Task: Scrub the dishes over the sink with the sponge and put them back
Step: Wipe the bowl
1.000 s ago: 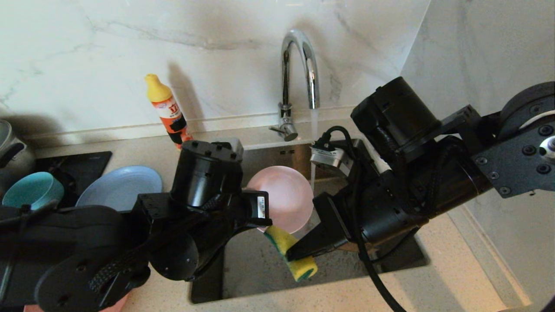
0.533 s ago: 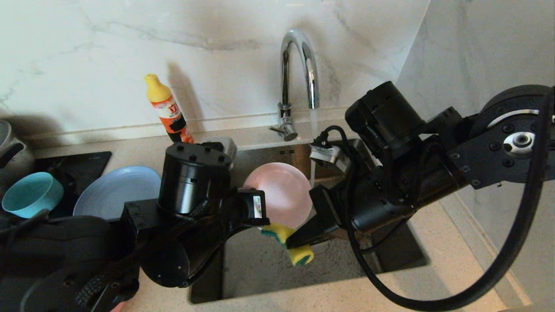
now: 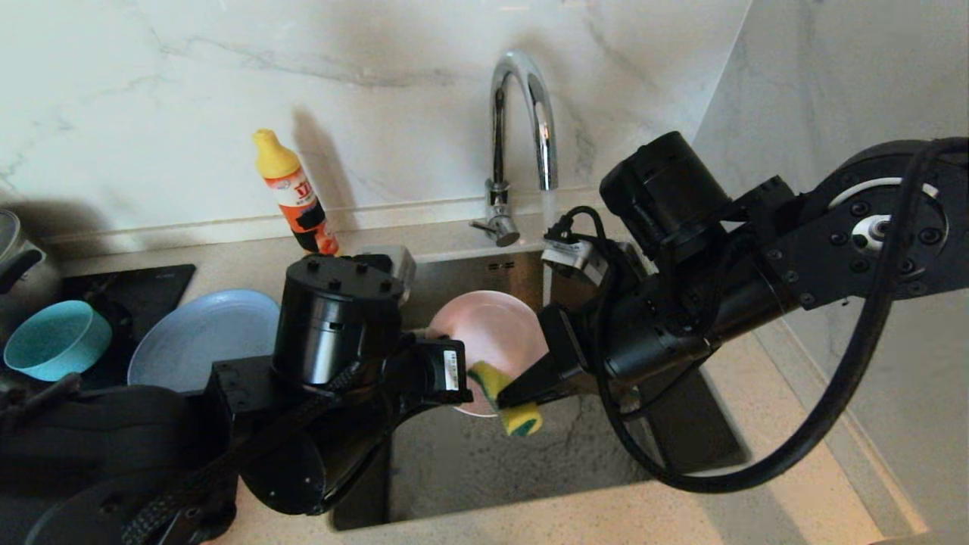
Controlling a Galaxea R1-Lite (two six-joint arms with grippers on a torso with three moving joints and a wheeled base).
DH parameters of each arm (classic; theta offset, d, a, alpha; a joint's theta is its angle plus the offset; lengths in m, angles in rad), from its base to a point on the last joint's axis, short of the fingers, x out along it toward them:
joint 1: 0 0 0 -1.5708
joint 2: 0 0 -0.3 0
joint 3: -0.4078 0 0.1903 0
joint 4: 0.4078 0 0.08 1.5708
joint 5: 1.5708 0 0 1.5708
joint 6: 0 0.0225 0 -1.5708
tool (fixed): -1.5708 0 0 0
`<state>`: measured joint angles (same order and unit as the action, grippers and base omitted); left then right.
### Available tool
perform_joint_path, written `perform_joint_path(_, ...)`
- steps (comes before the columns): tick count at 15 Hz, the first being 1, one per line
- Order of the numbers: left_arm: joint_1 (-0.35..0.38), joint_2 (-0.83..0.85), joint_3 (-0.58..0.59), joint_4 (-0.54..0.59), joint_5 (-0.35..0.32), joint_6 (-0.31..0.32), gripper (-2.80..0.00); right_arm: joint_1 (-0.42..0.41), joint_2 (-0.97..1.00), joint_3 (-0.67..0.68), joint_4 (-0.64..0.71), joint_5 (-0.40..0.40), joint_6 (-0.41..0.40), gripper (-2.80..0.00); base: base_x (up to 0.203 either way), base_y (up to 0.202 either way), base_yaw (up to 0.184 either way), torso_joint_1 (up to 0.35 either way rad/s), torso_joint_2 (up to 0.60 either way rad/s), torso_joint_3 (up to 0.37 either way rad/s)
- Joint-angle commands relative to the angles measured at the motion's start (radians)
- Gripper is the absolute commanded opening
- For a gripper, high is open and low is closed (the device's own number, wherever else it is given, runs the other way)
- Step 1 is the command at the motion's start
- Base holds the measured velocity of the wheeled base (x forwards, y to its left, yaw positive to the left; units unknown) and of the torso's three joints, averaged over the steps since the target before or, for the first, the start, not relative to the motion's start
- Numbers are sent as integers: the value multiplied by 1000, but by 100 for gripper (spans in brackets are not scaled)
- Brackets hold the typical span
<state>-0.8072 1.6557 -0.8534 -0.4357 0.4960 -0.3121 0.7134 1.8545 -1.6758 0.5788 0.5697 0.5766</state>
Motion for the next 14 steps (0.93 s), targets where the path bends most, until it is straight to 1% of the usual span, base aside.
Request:
perform_joint_path(1,-13,-11,12,-3,3,-1,-280,-6,14,-21,2,4,3,-280,0,0,0,0,0,0)
perform_joint_path(6,-28,-18,30,-2,-8,3,-280,-11,51,-44,2,7,0,-280,0,0,0,0,0,0)
perform_joint_path(8,-34,-32,38,-1,-23,4,-280,-12,70,-52,0,6,-1,-280,0,0,0,0,0,0)
perform_joint_path(14,-49,-61,73,-1,-23,4,-280,-31,94,-53,-2,3,-4,-280,0,0,0,0,0,0)
